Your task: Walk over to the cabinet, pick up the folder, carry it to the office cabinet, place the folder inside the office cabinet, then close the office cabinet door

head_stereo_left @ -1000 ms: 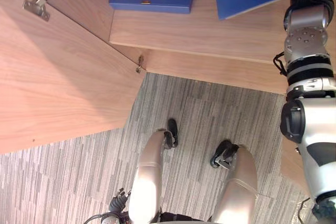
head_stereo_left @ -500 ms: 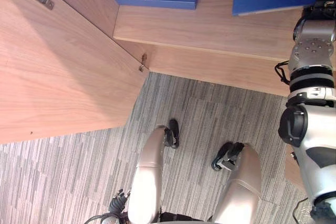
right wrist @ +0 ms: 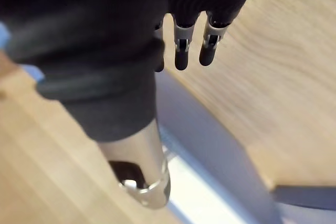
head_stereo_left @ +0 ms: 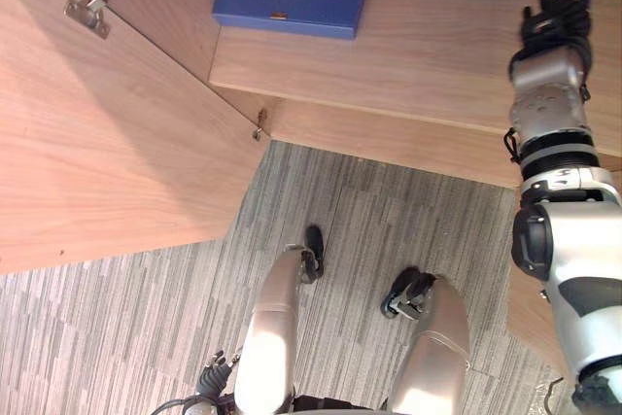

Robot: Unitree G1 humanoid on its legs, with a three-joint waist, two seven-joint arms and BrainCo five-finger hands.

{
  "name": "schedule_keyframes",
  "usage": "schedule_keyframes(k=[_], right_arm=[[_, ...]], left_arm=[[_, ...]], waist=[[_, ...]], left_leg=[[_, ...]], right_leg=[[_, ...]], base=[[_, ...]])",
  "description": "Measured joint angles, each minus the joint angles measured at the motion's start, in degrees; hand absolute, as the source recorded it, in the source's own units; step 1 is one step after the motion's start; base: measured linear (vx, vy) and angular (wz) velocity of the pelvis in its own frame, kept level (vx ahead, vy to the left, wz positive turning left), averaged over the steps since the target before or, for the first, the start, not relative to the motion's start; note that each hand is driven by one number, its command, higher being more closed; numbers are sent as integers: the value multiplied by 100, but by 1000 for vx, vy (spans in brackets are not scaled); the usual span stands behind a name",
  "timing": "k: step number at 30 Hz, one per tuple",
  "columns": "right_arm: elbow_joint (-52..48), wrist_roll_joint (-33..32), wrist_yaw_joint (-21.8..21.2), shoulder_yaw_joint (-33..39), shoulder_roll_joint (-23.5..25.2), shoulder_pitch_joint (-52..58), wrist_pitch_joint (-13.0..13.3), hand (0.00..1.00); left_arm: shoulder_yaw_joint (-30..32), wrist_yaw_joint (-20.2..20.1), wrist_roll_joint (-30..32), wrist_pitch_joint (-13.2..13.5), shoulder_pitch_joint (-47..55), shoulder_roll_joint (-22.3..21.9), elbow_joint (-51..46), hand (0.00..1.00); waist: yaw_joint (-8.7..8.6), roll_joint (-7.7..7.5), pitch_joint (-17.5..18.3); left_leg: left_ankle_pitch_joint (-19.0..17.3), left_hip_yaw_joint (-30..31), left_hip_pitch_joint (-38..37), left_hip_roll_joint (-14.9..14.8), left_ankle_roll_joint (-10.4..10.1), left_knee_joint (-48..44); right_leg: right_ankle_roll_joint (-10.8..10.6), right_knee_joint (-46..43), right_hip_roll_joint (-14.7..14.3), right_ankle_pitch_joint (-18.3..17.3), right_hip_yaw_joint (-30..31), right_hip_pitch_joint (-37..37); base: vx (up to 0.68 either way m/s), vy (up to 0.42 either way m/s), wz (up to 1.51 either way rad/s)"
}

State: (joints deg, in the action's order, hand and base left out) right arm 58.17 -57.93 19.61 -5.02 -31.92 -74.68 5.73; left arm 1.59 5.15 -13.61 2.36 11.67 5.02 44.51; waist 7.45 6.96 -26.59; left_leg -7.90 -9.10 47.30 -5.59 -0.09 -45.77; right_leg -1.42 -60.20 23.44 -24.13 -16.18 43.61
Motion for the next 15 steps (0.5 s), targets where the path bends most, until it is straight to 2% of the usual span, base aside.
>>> schedule_keyframes(k=[1,2,4,5,7,8,10,13,15], right_arm=[[149,390,-161,-482,-49,-34,-197,0],[235,580,-242,-677,-62,-52,-286,0],[602,1632,-667,-1598,-129,-87,-710,0],[703,1923,-775,-1809,-139,-92,-811,0],[1096,3307,-1276,-2685,-150,-81,-1173,0],[1163,3621,-1395,-2852,-153,-60,-1234,0],[1321,4817,-1736,-3186,-205,145,-1308,0],[1348,5758,-1983,-3291,-304,327,-1311,0],[1347,6159,-2044,-3279,-359,452,-1307,0]], left_arm=[[-12,-14,-2,34,1,15,-6,0],[-12,-23,-2,50,6,18,-6,0],[-50,-66,-3,71,22,64,-25,0],[-71,-74,-1,81,23,74,-32,0],[-131,-193,20,85,53,120,-164,0],[-143,-235,25,84,71,135,-220,0],[-214,-398,58,86,108,211,-449,0],[-239,-501,60,79,118,253,-582,0],[-234,-557,59,75,187,278,-672,0]], waist=[[-5,-11,6],[-3,-24,19],[0,-69,52],[-2,-69,52],[4,-71,51],[0,-71,51],[-10,-73,50],[-9,-90,70],[-7,-138,119]], left_leg=[[28,2,-60,0,7,90],[41,-1,-84,3,7,132],[115,-21,-171,33,13,325],[130,-25,-194,36,10,366],[219,-40,-324,81,22,583],[254,-39,-360,93,21,664],[409,-15,-572,146,5,1015],[630,-18,-894,226,-7,1524],[819,-55,-1034,259,-14,1929]], right_leg=[[-5,108,-23,41,-40,-84],[-5,152,-28,61,-51,-107],[-18,319,-36,136,-89,-188],[-22,362,-43,158,-98,-213],[-37,540,-48,234,-140,-332],[-37,597,-48,262,-165,-369],[-49,876,-60,361,-309,-617],[-69,1214,-70,488,-446,-900],[-66,1462,-110,614,-485,-957]], base=[[0,0,0],[37,35,0],[15,17,1],[0,0,0],[14,15,2],[18,20,10],[30,12,14],[26,3,12],[44,-7,2]])
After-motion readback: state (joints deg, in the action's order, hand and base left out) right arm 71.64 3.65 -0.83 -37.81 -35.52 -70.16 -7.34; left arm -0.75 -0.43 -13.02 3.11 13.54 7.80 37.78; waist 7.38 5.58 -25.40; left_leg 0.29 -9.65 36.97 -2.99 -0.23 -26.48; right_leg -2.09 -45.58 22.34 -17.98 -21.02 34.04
